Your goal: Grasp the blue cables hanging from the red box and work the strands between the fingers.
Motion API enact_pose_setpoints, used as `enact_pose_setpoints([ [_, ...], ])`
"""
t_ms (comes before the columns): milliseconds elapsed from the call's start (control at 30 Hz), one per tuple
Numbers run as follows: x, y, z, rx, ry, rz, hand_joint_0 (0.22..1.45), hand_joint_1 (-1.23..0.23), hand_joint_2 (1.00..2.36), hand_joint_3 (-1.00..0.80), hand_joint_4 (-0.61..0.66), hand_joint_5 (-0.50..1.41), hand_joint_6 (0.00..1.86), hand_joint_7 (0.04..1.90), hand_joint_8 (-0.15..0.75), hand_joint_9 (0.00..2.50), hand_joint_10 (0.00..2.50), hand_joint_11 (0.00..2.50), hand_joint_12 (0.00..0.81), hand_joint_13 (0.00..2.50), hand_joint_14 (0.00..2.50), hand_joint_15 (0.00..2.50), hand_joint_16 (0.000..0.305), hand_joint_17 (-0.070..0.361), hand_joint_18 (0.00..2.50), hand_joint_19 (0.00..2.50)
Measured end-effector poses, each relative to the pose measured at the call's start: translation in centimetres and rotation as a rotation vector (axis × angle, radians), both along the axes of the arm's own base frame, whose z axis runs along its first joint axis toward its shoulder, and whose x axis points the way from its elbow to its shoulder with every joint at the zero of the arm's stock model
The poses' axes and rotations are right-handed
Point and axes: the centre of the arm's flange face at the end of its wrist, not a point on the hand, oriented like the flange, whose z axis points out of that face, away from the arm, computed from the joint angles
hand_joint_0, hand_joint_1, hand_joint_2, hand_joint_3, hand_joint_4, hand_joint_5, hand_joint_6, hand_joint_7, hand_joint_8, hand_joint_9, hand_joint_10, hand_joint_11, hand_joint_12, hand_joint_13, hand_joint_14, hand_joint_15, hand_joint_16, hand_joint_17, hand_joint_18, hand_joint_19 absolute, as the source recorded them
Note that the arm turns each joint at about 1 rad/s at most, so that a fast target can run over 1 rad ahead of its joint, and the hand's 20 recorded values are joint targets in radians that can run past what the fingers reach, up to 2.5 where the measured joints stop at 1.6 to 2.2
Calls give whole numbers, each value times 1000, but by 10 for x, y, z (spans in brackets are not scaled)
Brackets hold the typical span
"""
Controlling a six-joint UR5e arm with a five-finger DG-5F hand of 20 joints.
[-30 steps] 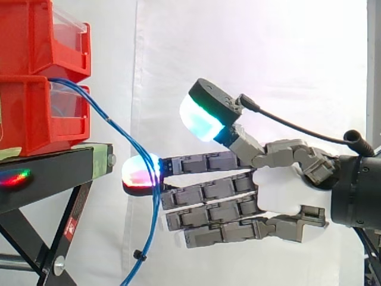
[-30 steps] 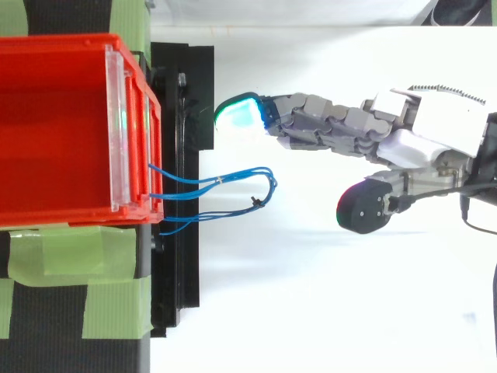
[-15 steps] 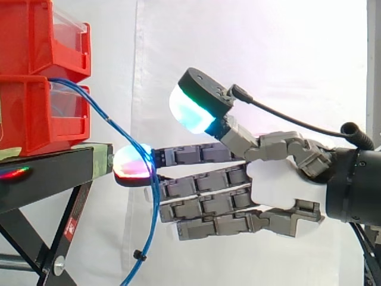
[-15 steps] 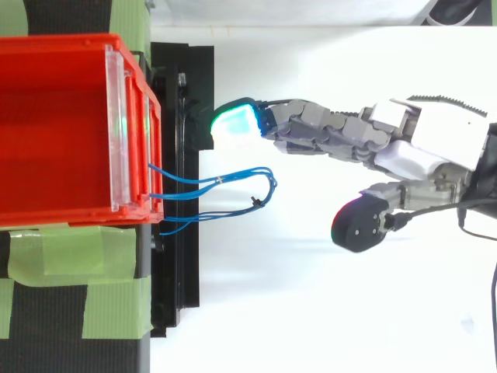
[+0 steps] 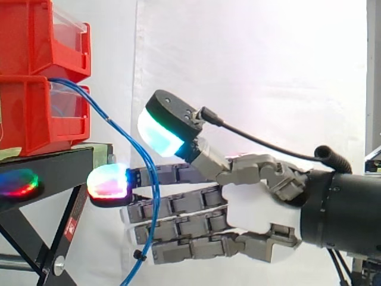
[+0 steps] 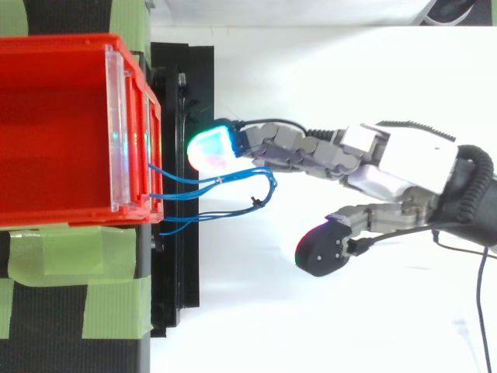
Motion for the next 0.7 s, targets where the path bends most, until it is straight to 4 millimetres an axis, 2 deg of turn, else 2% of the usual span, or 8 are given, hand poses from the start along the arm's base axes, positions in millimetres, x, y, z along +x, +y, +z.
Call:
enact_pose_setpoints([
  [267,1,2,-8,24,29,12,748,-514,1000,-1000,139,-384,6,671,296,168,4,151,362,31,4,169,59,133,100,309],
  [700,0,2,-8,21,35,16,748,-513,1000,-1000,141,-383,5,669,296,169,3,143,363,38,5,178,60,134,107,319],
])
